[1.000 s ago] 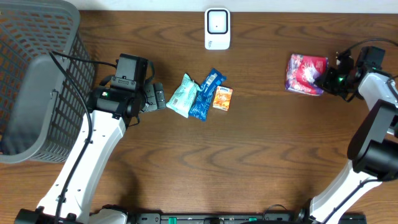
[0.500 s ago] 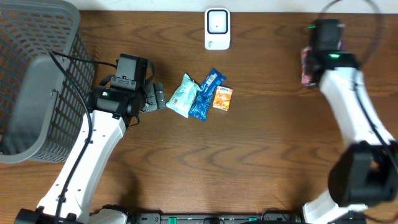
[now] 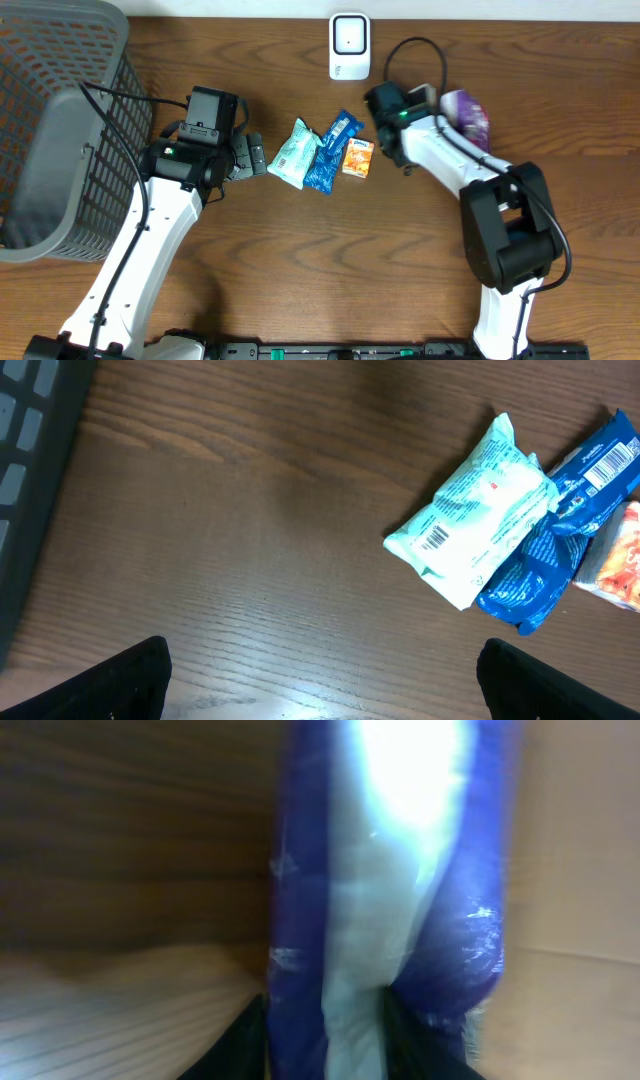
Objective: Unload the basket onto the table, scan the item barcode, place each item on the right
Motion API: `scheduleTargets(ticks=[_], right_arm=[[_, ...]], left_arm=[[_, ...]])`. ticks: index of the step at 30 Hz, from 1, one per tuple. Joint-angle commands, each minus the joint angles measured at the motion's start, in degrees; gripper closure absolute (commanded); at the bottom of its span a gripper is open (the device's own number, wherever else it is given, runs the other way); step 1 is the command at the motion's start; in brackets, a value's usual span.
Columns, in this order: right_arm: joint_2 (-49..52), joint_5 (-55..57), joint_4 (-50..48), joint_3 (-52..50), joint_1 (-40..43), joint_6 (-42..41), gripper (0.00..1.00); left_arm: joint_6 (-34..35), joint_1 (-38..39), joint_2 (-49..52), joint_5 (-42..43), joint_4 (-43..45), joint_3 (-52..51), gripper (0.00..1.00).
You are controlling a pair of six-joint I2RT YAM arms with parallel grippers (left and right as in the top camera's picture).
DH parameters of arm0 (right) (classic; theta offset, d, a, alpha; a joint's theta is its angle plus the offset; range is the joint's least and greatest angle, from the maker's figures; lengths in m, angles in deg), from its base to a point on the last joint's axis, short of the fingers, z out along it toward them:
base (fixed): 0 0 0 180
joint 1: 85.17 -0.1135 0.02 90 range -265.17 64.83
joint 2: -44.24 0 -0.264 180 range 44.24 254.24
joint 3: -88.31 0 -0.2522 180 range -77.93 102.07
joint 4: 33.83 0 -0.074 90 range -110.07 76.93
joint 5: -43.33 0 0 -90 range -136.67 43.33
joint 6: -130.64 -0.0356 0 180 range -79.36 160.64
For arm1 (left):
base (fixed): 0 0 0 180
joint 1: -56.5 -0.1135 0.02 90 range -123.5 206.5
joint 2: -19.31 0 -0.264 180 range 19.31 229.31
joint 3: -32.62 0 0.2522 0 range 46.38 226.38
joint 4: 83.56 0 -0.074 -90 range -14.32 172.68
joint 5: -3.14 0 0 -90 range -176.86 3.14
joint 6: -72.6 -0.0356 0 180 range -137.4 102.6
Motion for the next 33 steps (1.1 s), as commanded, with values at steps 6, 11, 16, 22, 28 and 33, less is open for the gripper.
scheduleTargets(ticks=[6,11,16,22,28,33], right_arm=[[-10.4,-31.0,1.5,8.3,8.8,-3.7,0.50],[-14.5,-38.6,2.5,8.7,13.4,3.9,0.49],[-13.9,-35.8,4.7,7.4,11.8,11.9,0.49],[-10.9,-26.3,0.3,1.7,8.3,12.9,0.44],[-6.1,-24.9,-5.7,-0.8,8.2,13.2,0.45],[-2.6,-19.4,-11.6,-0.8,7.5,15.3,0.48]], left_arm=[[0.8,-0.2,0.3,-0.7,-0.2,0.4,0.02],[0.8,-0.2,0.3,-0.7,-0.2,0.4,0.02],[0.8,-0.2,0.3,-0.7,-0.2,0.4,0.02],[0.8,-0.2,0.3,-0.7,-0.2,0.4,0.02],[0.8,-0.2,0.3,-0.7,-0.2,0.4,0.02],[0.8,-0.2,0.3,-0.7,-0.2,0.4,0.02]])
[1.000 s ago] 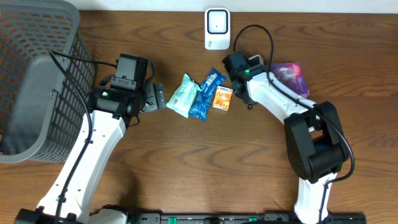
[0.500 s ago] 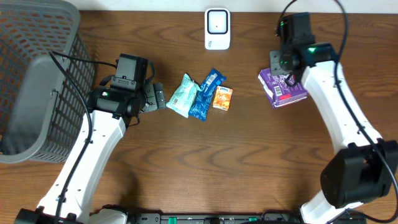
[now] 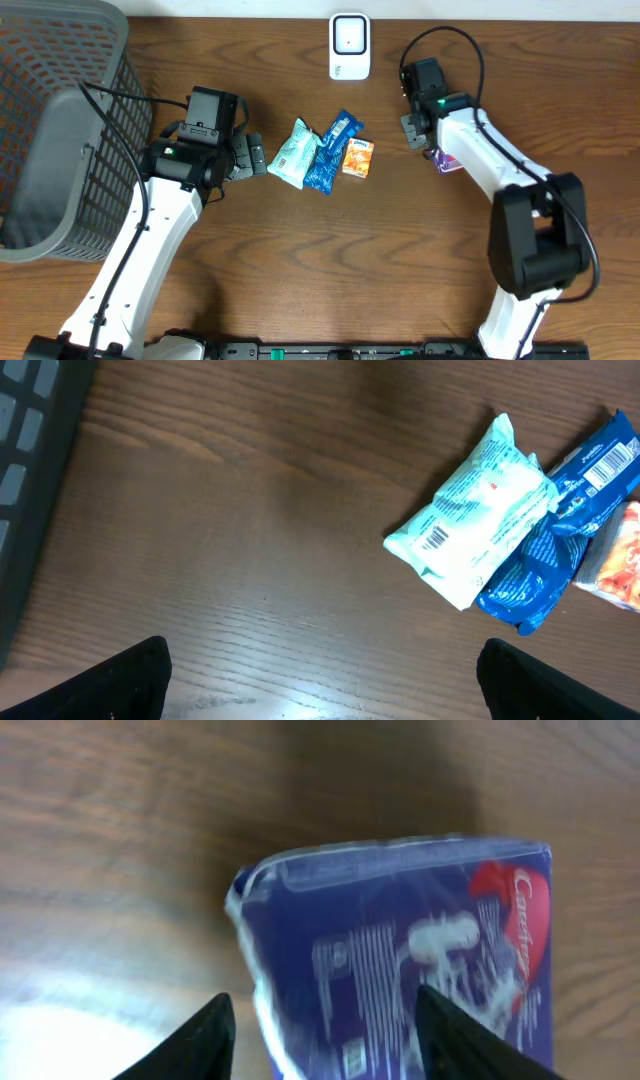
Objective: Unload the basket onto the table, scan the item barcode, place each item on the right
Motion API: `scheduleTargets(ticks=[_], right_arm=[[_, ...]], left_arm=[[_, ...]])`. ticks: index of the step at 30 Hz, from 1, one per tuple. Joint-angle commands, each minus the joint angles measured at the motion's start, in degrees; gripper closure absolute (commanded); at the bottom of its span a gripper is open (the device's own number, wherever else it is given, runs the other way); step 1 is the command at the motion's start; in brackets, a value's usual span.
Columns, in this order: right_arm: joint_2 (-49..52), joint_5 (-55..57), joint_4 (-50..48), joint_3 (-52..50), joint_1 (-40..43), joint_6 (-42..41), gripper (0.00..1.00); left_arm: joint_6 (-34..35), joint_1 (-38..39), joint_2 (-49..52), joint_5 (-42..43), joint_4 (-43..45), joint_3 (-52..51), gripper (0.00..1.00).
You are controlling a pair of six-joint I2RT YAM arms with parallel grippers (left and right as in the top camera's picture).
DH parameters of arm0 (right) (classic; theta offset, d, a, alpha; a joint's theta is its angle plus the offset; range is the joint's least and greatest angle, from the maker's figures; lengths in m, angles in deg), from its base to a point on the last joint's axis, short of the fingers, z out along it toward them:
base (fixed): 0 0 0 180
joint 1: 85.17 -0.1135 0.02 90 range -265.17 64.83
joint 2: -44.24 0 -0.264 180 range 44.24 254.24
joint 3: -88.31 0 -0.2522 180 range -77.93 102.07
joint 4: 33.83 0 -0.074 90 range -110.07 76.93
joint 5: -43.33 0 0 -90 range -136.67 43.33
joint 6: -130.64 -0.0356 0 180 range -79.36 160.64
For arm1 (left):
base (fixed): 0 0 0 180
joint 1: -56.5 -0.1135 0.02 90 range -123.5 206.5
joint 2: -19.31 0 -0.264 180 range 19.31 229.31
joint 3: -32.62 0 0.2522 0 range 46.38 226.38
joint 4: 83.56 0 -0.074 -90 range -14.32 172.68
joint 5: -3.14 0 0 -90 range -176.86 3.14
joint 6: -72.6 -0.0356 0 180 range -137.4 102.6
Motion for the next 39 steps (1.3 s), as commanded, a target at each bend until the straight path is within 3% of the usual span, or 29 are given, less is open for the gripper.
scheduleTargets(ticks=[1,13,18,19,22,23,25,31,39], right_arm=[[2.2,6.1,-3.3,-0.1,-0.8,3.1,0.48],[7.2,9.1,-6.3,-0.2,-1.9,3.9,0.52],[10.1,9.2,-6.2,-0.2,-1.8,0.4,0.51],[10.3,9.2,-6.2,-0.2,-1.6,-1.2,0.54],[10.1,9.1,-5.6,0.2,-1.3,-6.2,0.94],[10.0,9.1,-5.1,0.7,-1.3,-7.4,0.99],[9.8,8.0,-3.1,2.7,-1.3,-8.3,0.99],[7.4,-3.8,5.5,14.7,-0.3,-9.1,0.99],[6.2,-41.0,8.8,31.5,5.2,-15.0,0.99]], left_arm=[[0.8,-0.2,0.3,-0.7,-0.2,0.4,0.02],[0.8,-0.2,0.3,-0.7,-0.2,0.4,0.02],[0.8,-0.2,0.3,-0.7,-0.2,0.4,0.02],[0.8,-0.2,0.3,-0.7,-0.2,0.4,0.02],[0.8,-0.2,0.3,-0.7,-0.2,0.4,0.02],[0.8,-0.2,0.3,-0.7,-0.2,0.4,0.02],[0.8,-0.2,0.3,-0.7,-0.2,0.4,0.02],[0.8,-0.2,0.3,-0.7,-0.2,0.4,0.02],[0.8,-0.2,0.3,-0.7,-0.2,0.4,0.02]])
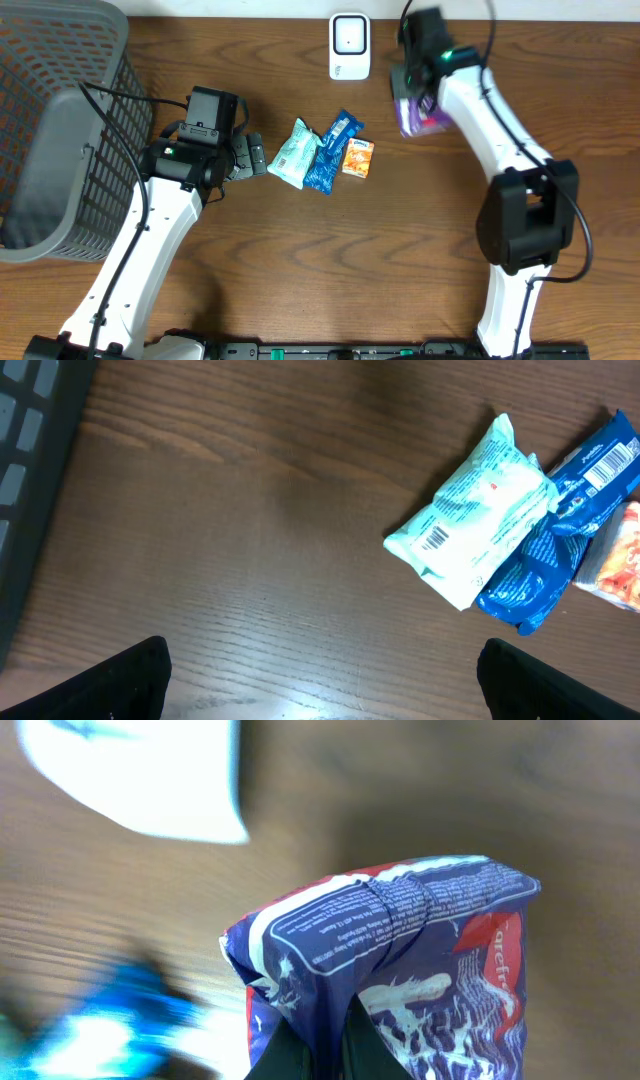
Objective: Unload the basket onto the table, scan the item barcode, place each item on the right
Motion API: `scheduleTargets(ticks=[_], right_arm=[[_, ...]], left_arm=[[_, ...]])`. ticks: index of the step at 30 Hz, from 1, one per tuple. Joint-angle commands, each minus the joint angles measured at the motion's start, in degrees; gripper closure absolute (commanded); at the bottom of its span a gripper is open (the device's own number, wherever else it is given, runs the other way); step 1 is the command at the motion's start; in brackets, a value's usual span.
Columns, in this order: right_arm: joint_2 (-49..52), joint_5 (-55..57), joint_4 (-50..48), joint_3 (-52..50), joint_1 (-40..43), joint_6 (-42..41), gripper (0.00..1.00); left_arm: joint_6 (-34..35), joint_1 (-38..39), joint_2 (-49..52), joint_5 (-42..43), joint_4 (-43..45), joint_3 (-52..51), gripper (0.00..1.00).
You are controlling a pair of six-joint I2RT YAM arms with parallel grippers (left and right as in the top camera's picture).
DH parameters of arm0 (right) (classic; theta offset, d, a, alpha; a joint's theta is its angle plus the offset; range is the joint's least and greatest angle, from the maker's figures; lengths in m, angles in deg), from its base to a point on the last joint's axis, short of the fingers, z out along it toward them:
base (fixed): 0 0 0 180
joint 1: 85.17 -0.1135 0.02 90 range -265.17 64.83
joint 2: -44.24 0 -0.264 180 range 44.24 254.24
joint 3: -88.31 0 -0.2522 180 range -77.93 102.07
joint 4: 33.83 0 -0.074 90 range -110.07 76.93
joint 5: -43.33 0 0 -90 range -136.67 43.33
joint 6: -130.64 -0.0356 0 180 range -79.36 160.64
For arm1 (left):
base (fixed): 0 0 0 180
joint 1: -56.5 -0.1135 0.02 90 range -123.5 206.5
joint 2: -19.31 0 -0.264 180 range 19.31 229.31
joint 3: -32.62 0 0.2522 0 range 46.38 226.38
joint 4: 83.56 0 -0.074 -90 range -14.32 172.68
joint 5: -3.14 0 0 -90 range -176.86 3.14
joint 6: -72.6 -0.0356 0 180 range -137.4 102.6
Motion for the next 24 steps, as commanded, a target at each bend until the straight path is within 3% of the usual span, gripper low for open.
scheduleTargets(ticks=[1,7,14,20,24], right_arm=[[-2.0,-26.9,-2.0,6.3,4.3,-6.8,0.99],[-0.3,-52.2,-17.8,6.6,10.1,-21.4,0.99],[5.0,-64.4,-38.6,6.6,9.7,-39.3,0.99],[13.2,-70.1,-66.2,6.6,7.5,-64.1,0.99],[14.2,-72.9,-77.1,6.6,8.2,-69.0,0.99]], left_arm=[[0.8,-0.1,0.3,-0.7,-0.2,0.4,0.02],[0.8,-0.1,0.3,-0.7,-0.2,0.4,0.02],[0.8,-0.1,0.3,-0.7,-0.2,0.4,0.02],[0.8,-0.1,0.3,-0.7,-0.2,0.4,0.02],[0.8,-0.1,0.3,-0.7,-0.2,0.4,0.02]])
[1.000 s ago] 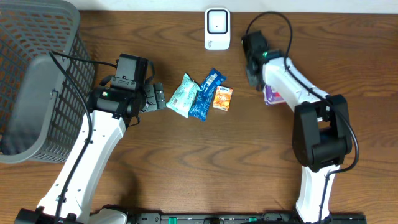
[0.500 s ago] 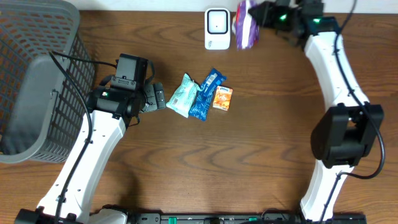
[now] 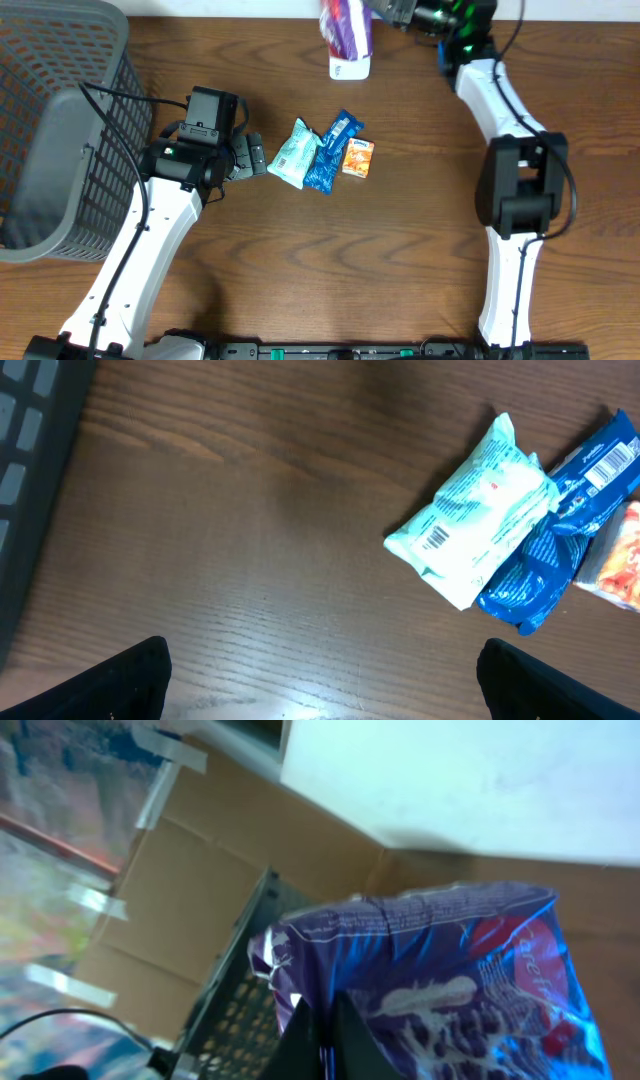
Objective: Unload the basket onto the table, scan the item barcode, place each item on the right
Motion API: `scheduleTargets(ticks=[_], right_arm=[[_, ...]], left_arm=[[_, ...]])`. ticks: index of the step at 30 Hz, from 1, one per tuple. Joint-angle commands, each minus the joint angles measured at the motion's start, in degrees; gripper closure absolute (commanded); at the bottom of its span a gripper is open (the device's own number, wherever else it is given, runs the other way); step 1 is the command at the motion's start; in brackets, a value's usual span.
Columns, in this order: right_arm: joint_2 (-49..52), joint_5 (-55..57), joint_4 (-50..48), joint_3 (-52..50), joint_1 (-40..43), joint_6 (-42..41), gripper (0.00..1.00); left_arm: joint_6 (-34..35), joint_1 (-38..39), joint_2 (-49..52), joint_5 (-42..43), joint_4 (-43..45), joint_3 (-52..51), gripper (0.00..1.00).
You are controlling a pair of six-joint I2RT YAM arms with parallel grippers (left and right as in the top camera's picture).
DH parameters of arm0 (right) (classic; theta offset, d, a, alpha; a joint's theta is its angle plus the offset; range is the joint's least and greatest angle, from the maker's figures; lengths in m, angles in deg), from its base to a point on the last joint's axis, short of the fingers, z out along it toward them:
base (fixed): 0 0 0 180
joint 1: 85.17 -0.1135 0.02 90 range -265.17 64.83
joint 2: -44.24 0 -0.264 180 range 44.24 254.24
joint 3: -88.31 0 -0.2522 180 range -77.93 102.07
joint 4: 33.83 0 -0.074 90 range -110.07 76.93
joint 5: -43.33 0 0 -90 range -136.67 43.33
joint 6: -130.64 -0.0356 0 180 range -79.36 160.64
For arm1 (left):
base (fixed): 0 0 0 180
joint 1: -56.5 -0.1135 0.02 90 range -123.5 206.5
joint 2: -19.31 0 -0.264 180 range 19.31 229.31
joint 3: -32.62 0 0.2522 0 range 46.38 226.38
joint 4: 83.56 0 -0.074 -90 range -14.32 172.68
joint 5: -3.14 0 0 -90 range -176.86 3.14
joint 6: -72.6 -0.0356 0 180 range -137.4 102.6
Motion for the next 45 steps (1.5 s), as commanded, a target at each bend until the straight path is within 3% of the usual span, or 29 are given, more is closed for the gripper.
scheduleTargets(ticks=[1,11,18,23,29,32,38,39,45], right_arm=[[-1.1,-5.6,-4.6,0.5,1.4,-11.4,0.99],[-7.6,-7.6,-4.8,0.5,7.5,-11.3,0.98],[-8.8,-9.8,-4.3,0.5,6.3,-8.3,0.98],[-8.8,-1.9,13.0,0.5,2.9,5.1,0.96],[-10.0,21.6,50.7,0.5,0.2,27.2,0.74],[-10.3,28.5,61.8,0.5,-0.7,33.1,0.60],[-9.5,31.5,70.9,0.5,-2.7,39.5,0.08],[-9.3,32.7,71.2,0.5,-3.1,39.5,0.03],[-5.2,34.5,71.1,0.5,-4.8,36.1,0.01]], left_arm=[[0.7,-0.2,0.3,-0.7,-0.2,0.4,0.02],[0.7,-0.2,0.3,-0.7,-0.2,0.4,0.02],[0.7,-0.2,0.3,-0.7,-0.2,0.4,0.02],[0.7,-0.2,0.3,-0.7,-0.2,0.4,0.02],[0.7,-0.2,0.3,-0.7,-0.2,0.4,0.02],[0.7,-0.2,0.3,-0.7,-0.2,0.4,0.02],[0.7,-0.2,0.3,-0.7,-0.2,0.4,0.02],[0.7,-0.2,0.3,-0.7,-0.2,0.4,0.02],[0.7,-0.2,0.3,-0.7,-0.2,0.4,0.02]])
